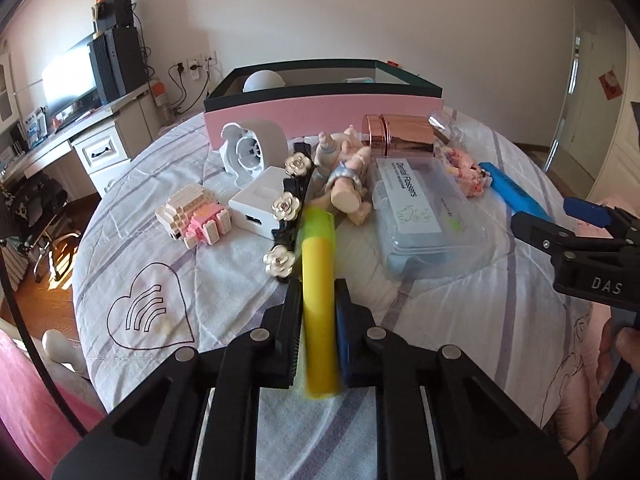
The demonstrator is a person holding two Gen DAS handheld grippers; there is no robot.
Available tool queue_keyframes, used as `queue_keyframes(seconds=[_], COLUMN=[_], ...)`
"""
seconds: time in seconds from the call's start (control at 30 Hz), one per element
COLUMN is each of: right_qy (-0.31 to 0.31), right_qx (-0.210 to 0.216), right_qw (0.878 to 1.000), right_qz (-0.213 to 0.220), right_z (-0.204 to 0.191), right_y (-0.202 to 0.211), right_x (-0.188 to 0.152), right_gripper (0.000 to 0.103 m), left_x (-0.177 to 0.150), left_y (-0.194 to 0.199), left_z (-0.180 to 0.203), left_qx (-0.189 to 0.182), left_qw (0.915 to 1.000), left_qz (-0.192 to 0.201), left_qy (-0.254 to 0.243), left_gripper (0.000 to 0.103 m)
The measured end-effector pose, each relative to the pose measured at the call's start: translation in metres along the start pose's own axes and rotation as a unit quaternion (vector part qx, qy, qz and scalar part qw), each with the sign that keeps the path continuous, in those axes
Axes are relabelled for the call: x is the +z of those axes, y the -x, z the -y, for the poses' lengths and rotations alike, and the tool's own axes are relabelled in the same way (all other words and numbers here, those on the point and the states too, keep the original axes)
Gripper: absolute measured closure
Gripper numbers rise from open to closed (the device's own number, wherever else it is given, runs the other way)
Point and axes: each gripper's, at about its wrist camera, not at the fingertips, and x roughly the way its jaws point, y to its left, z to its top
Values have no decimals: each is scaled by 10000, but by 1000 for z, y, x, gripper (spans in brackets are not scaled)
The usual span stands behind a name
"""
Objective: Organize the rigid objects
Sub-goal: 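Grasp the yellow highlighter with the left tool while the right tool grasps the blue case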
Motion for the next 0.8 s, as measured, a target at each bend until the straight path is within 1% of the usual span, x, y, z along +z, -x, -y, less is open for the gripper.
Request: queue_keyframes(seconds=[0.07, 0.17, 0.23, 0.27, 0.3, 0.33, 0.4, 0.47, 0.57, 0.63, 0.8], right_qy=[38, 103, 162, 217, 270, 289, 270, 258, 220, 189, 270], right_qx=[104, 158, 159, 165, 237, 324, 407, 534, 650, 784, 907], right_qw=[9999, 9998, 9995, 9995, 9992, 9989, 9987, 9982, 9976, 9966, 9947], right_qz=[22, -88, -218, -183, -161, -155, -134, -114, 44, 146, 411], right_z=[1, 0, 0, -1, -2, -2, -1, -1, 0, 0, -10], right_y=[-3, -13, -22, -23, -22, -21, -18, -13, -2, 6, 24], right_x=[3, 6, 6, 5, 4, 5, 5, 5, 6, 10, 19], right_gripper=[3, 16, 40, 41, 50, 62, 73, 73, 74, 76, 76], left_x=[2, 3, 5, 6, 6, 7, 9, 12, 17, 20, 30], left_y=[2, 7, 11, 13, 16, 19, 22, 26, 31, 33, 36], left_z=[-1, -4, -6, -7, -8, -8, -10, -10, -8, -7, -8], left_qx=[-68, -175, -248, -284, -340, -379, -416, -483, -490, -490, -515], left_qw=[10000, 9998, 9996, 9995, 9993, 9991, 9988, 9983, 9982, 9980, 9976], left_qz=[-3, 17, 49, 67, 95, 137, 179, 237, 308, 347, 422], left_qy=[-23, 67, 101, 111, 126, 154, 192, 210, 173, 181, 189], left_gripper=[88, 88, 88, 88, 88, 88, 88, 88, 88, 88, 88])
